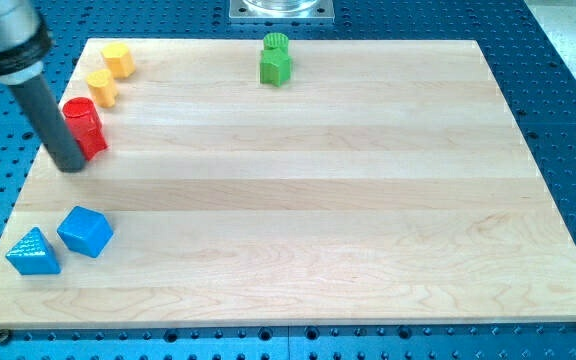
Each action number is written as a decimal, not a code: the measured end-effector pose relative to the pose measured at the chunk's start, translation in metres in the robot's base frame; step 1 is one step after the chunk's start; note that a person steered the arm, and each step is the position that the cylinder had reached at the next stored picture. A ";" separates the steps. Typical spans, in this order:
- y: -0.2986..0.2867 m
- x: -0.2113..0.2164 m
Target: Push the red star above the triangle
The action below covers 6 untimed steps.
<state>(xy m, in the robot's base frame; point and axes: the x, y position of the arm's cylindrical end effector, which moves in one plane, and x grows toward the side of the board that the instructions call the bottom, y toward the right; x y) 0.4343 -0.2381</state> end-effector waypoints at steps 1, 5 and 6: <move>0.007 0.009; -0.026 -0.039; -0.002 -0.015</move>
